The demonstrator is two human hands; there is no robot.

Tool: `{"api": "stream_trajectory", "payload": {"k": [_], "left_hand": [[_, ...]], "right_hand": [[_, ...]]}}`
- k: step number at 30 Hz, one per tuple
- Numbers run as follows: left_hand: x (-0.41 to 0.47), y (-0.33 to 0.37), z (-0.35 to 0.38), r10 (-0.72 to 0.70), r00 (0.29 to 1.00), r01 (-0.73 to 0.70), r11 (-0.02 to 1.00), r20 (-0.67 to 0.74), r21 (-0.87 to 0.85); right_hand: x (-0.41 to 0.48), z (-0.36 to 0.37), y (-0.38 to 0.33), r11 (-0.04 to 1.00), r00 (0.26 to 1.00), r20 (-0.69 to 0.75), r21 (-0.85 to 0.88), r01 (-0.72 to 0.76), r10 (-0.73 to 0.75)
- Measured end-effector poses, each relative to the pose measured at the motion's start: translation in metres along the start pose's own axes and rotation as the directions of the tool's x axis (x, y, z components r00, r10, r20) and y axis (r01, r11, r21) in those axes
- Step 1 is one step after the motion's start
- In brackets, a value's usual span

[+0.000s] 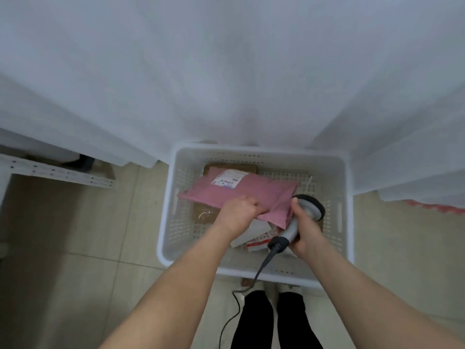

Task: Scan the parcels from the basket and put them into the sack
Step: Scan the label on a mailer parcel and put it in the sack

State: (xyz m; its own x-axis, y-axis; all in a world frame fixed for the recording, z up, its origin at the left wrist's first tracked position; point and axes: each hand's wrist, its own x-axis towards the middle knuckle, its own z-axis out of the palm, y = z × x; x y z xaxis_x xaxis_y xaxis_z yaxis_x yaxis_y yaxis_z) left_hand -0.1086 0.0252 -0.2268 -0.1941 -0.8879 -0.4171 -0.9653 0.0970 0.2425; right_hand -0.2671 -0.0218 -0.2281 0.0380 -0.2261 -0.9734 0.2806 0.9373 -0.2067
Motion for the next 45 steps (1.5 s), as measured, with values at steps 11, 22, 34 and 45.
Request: {"api": "stream_trajectory", "payload": {"k": [11,22,34,45], "left_hand": [[-0.074,0.029,-0.179,0.035,0.963,-0.051,0.997,-0.267,-0.051],[-0.195,0.034,-0.268,-0.857,0.384,0.401,-0.181,0.344,-0.898],[-0.288,0.144,-0.321,-0.802,0.526,-0.526,-0.568,0.283,-0.633],[-0.355,0.148,-0.369,-0.919,0.392,-0.581,-0.282,0.042,-0.764]], "right_hand": [[-0.166,0.064,-0.047,0.931,0.981,0.056,-0.312,0.193,-0.184],[-0.319,0.069,-0.056,0.936,0.890,0.321,-0.030,0.350,-0.323],[-0.422,-0.007,-0.035,0.847,0.782,0.494,-0.155,0.509,-0.380],[-0.497,-0.012,-0.021,0.789,0.620,0.593,0.041,0.613,-0.513]]}}
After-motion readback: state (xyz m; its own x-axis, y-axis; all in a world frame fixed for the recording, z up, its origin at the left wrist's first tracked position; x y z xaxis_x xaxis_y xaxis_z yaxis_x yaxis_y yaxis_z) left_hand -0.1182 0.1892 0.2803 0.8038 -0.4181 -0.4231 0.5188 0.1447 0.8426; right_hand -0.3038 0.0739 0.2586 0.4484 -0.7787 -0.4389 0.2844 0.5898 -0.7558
